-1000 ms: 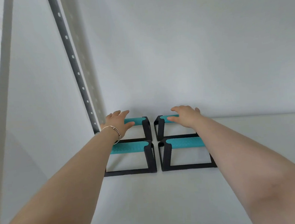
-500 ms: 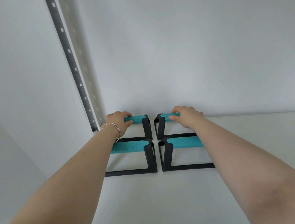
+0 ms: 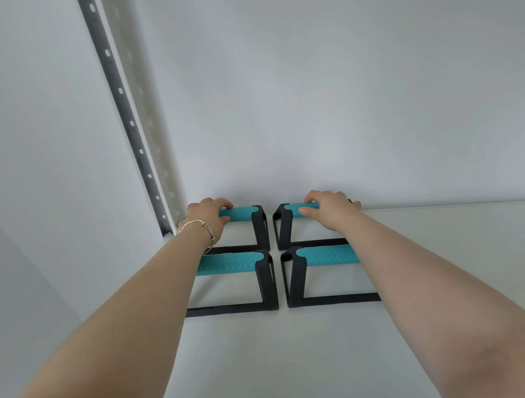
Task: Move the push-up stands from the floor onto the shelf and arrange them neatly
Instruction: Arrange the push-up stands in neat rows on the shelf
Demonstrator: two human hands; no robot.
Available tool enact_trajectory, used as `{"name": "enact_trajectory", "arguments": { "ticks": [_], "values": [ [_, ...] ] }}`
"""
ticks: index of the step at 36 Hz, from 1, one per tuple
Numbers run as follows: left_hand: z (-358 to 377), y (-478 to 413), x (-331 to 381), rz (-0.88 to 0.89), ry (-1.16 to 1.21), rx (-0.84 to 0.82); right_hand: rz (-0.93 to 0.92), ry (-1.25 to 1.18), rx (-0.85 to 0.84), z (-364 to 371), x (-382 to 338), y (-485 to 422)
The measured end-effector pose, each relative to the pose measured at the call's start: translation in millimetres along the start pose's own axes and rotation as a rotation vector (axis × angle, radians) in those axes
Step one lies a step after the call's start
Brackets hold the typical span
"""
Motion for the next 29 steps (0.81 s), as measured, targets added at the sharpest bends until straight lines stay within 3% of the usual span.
{"name": "enact_trajectory", "arguments": {
  "ticks": [29],
  "values": [
    [0.3, -3.0, -0.2, -0.001, -0.019, 0.003, -0.051, -0.036, 0.022, 5.4, 6.0, -7.9]
  ]
}}
Point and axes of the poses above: each hand's wrist, its own y-axis away from the middle knuckle, its own z-axis out of the palm, x = y × z, the point moved 5 cm from there along -y, towards the middle knuckle, and after that the axes turned 9 degrees about y, right-handed, at the moved point
